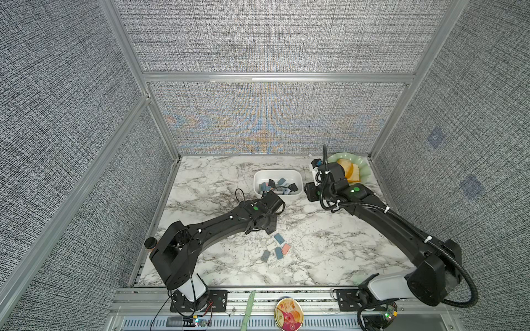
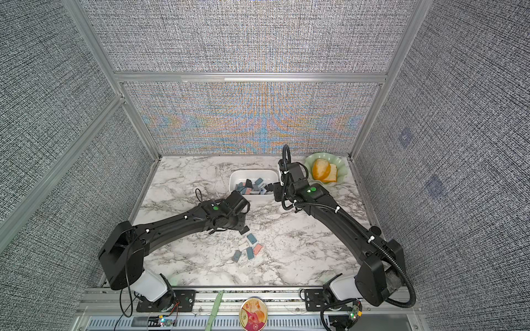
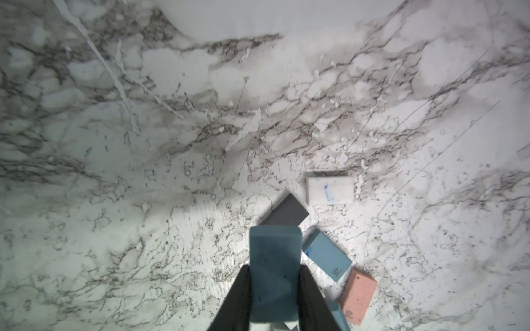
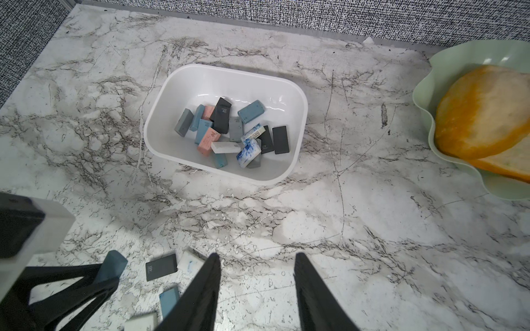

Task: Put the eraser in the storage box
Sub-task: Pick up the eraser from the center of the board, then place the eraser in the storage box.

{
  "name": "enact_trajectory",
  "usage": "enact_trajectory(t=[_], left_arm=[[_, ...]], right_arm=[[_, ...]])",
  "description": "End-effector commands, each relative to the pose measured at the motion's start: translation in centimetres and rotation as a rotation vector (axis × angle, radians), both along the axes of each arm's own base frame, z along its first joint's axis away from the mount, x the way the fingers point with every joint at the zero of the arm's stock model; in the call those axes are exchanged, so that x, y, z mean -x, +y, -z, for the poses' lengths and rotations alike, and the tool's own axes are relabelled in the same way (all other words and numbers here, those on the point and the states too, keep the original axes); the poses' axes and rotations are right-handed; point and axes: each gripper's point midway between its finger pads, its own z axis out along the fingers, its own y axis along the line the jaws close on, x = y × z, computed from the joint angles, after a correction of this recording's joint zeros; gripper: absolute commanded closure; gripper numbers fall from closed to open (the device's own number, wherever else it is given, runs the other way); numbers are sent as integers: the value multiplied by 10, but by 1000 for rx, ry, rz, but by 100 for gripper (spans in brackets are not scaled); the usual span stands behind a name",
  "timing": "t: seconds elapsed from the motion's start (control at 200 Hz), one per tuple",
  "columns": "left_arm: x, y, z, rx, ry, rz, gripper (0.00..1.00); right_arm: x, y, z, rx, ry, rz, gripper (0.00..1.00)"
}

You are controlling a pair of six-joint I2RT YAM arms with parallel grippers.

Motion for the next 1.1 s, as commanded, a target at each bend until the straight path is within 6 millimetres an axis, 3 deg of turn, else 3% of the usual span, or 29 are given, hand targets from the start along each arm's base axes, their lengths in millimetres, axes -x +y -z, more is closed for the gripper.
enact_trajectory(t=[0.0,0.185,0.37,0.51,0.54,0.765,1.096], left_arm=[[-18,0,-14,-24,-37,18,72],[-64,-18,-44,27,-101,40,71],[-109,-26,-44,24,-104,56,72],[-136,-33,-36,5,-101,70,72],[-142,-35,-25,-5,-87,71,72],[-174,-48,-2,34,-80,93,71],[-192,-54,39,39,-30,100,67]], right_arm=[[-2,-2,-5,0,-15,9,54],[-2,-6,-7,5,-19,16,54],[1,-13,-7,1,-16,32,54],[8,-15,-4,-15,-2,40,54],[10,-16,-3,-19,0,43,54],[22,-21,8,-20,39,52,54],[29,-24,7,-26,41,55,54]])
